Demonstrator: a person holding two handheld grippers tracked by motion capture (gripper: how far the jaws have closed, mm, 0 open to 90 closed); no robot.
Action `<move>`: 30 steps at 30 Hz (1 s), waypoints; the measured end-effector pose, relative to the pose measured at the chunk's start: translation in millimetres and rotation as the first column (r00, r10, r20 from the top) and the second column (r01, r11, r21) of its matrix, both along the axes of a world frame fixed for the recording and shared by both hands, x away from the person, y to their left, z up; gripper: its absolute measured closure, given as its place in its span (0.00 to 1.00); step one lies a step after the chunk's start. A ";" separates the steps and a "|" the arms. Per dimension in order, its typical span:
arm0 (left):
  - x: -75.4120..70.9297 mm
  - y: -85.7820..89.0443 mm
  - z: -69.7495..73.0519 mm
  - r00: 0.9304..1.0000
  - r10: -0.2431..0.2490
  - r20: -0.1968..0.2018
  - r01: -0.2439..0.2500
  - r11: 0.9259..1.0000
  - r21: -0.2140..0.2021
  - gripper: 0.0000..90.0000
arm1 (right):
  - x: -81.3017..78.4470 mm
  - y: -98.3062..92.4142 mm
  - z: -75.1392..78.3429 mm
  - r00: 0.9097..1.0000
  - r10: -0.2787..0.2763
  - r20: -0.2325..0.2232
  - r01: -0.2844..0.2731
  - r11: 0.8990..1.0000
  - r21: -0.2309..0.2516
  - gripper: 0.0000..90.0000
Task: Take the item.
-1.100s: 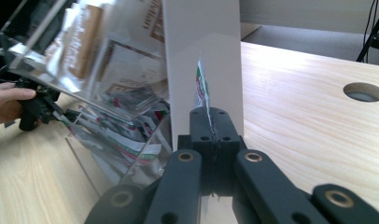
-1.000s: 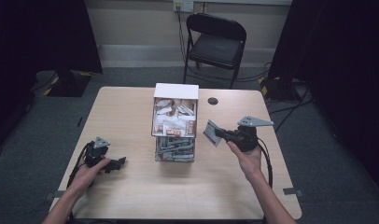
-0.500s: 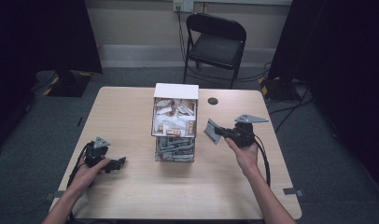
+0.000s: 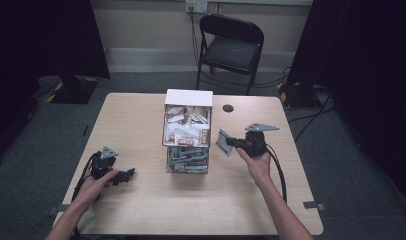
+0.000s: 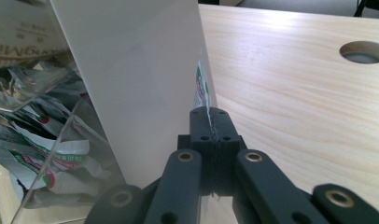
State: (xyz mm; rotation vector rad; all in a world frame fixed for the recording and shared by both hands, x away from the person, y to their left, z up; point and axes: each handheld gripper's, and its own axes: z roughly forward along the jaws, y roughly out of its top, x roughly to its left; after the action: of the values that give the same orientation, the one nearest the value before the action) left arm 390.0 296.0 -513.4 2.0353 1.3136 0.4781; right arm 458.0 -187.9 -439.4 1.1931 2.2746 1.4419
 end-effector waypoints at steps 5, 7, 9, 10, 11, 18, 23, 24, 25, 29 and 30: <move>0.0 -0.1 -0.1 1.000 0.001 0.002 -0.001 1.000 0.000 0.00 | 2.6 4.4 -6.3 1.000 0.003 -0.013 -0.003 1.000 -0.013 1.00; 0.0 0.0 0.0 1.000 0.000 0.000 0.000 1.000 0.000 0.00 | 3.8 6.6 -9.4 1.000 0.006 -0.019 -0.007 1.000 -0.019 1.00; 0.0 0.0 0.0 1.000 0.000 0.000 0.000 1.000 0.000 0.00 | 5.0 8.8 -12.5 1.000 0.009 -0.023 -0.009 1.000 -0.024 1.00; 0.0 -0.1 -0.2 1.000 0.001 0.002 -0.001 1.000 0.000 0.00 | 5.4 9.8 -13.7 1.000 0.009 -0.028 -0.010 1.000 -0.023 1.00; 0.0 0.0 0.0 1.000 0.000 0.000 0.000 1.000 0.000 0.00 | 6.1 10.8 -14.9 1.000 0.009 -0.029 -0.010 1.000 -0.023 1.00; 0.0 -0.1 -0.2 1.000 0.001 0.002 -0.001 1.000 0.000 0.00 | 11.2 13.7 -24.9 0.999 0.004 -0.049 -0.006 0.999 -0.035 1.00; 0.0 -0.1 -0.2 1.000 0.001 0.002 -0.001 1.000 -0.001 0.00 | 13.3 13.4 -29.4 0.998 -0.005 -0.060 0.003 0.999 -0.044 1.00; 0.0 -0.1 -0.2 1.000 0.001 0.002 -0.001 1.000 -0.001 0.00 | 14.4 13.2 -32.4 0.998 -0.009 -0.066 0.006 0.999 -0.044 1.00; 0.0 0.1 0.0 1.000 -0.001 0.000 0.001 1.000 0.000 0.00 | 14.4 13.2 -32.4 0.998 -0.009 -0.066 0.006 0.999 -0.044 1.00; 0.0 0.4 0.1 1.000 -0.003 0.001 0.003 1.000 0.005 0.00 | 17.8 12.8 -34.8 0.997 -0.022 -0.067 0.019 0.999 -0.046 1.00; 0.0 -0.1 -0.2 1.000 0.001 0.002 -0.001 1.000 -0.001 0.00 | 18.8 12.2 -35.9 0.997 -0.027 -0.069 0.024 0.999 -0.048 1.00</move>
State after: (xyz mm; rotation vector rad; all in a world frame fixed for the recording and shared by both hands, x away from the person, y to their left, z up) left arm 390.0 295.9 -513.5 2.0332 1.3135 0.4795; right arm 476.8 -175.8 -475.3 1.2731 2.3165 1.3499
